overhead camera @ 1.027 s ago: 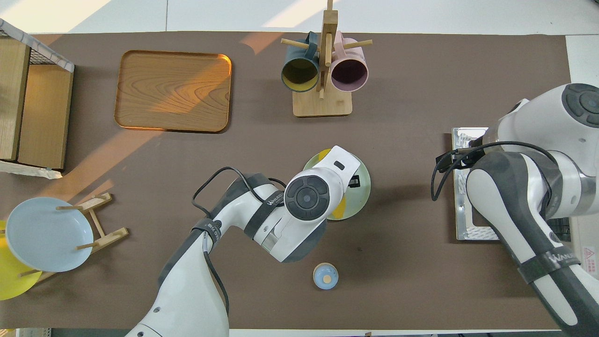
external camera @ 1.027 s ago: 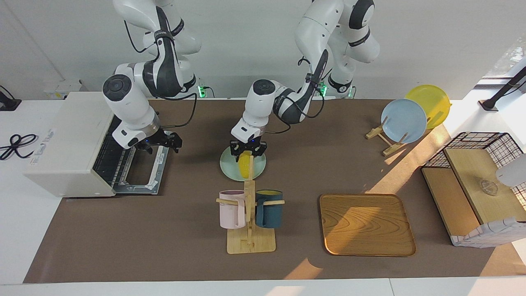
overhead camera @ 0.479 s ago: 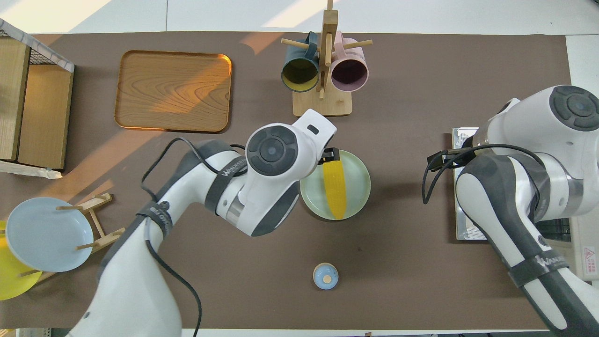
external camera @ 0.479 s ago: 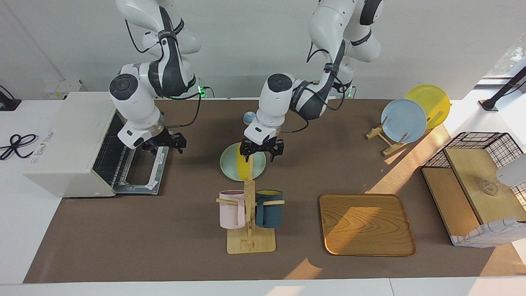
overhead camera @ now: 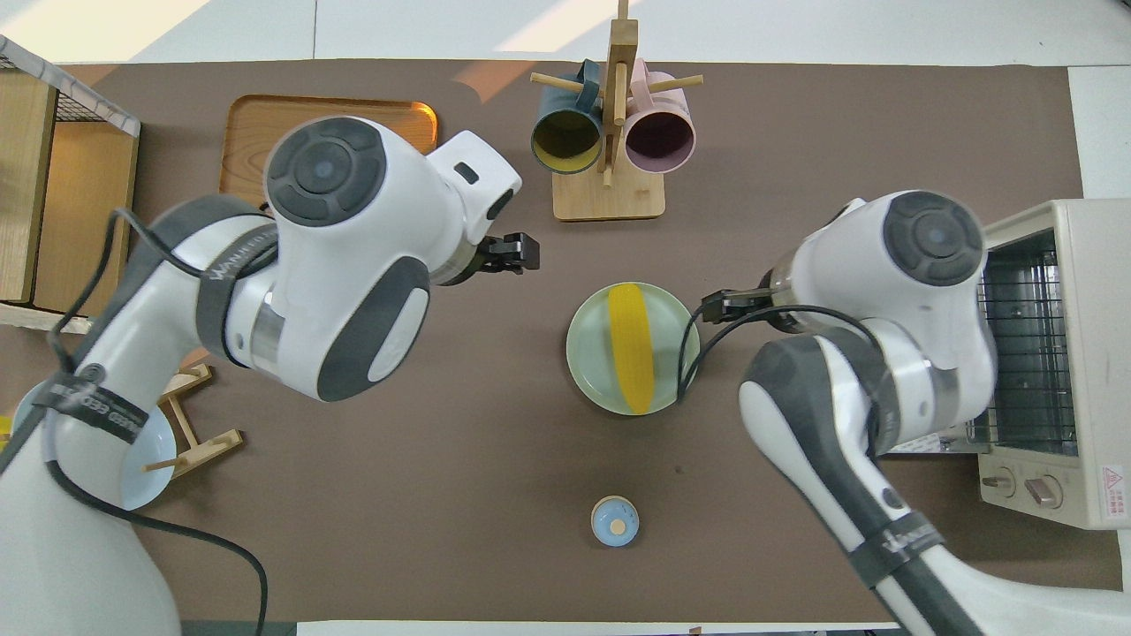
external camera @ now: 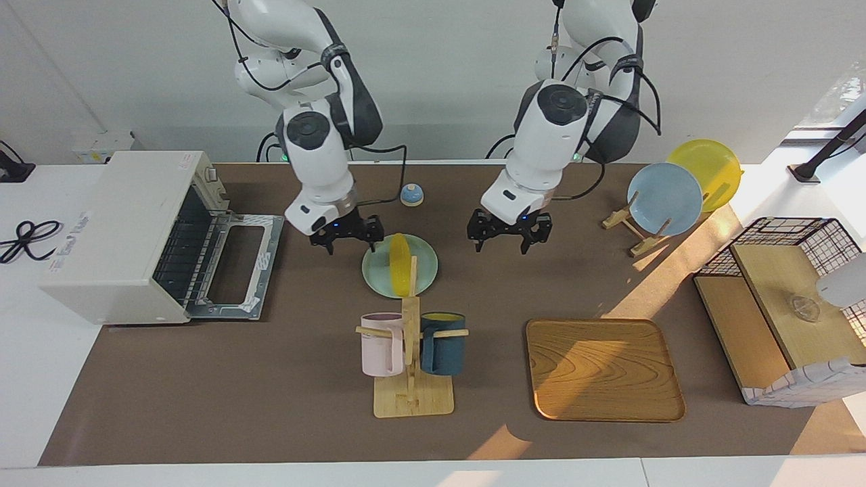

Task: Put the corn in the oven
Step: 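Withdraw the left gripper while the right gripper reaches the corn on the plate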

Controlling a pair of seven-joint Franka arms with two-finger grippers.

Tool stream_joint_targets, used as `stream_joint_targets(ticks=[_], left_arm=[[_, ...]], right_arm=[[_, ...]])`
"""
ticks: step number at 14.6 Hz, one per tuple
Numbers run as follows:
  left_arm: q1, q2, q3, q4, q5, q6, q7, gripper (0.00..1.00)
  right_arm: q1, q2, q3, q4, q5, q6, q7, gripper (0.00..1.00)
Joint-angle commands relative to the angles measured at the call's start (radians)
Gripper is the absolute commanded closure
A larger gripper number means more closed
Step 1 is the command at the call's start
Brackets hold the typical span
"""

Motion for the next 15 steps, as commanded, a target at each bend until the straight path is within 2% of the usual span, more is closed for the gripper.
stream_joint_targets(ticks=[1,4,5,6,9,12,13,14,15], left_arm=[[0.084,-0.026,-0.007,0.024,-0.001,-0.092,0.134,0.00],[0.182,-0.072,-0.007,0.021,0.002,-0.160,0.285,0.00],[0.218,-0.085,-0.007,0.023,0.002,-0.180,0.333,0.00],[0.255,-0.104,-0.005,0.021,0.003,-0.207,0.393,0.00],[0.305,-0.141,-0.001,0.019,0.065,-0.256,0.494,0.00],[0.323,-0.167,-0.001,0.013,0.104,-0.292,0.531,0.00],[0.331,-0.173,-0.001,0.007,0.109,-0.295,0.536,0.00],[0.331,-0.181,-0.001,0.004,0.112,-0.296,0.536,0.00],[0.331,-0.184,-0.001,0.001,0.114,-0.301,0.533,0.00]], right_arm=[[0.130,0.115,-0.007,0.131,0.005,-0.013,0.132,0.00],[0.218,0.194,-0.008,0.131,-0.011,0.057,0.222,0.00],[0.226,0.211,-0.007,0.126,-0.016,0.079,0.226,0.21],[0.244,0.224,-0.007,0.120,-0.016,0.091,0.243,0.35],[0.247,0.224,-0.008,0.096,-0.018,0.099,0.243,0.47],[0.247,0.215,-0.008,0.053,-0.030,0.123,0.245,0.52],[0.246,0.213,-0.008,0.041,-0.031,0.137,0.243,0.67],[0.244,0.210,-0.008,0.039,-0.031,0.134,0.239,1.00],[0.243,0.210,-0.008,0.040,-0.031,0.129,0.239,1.00]])
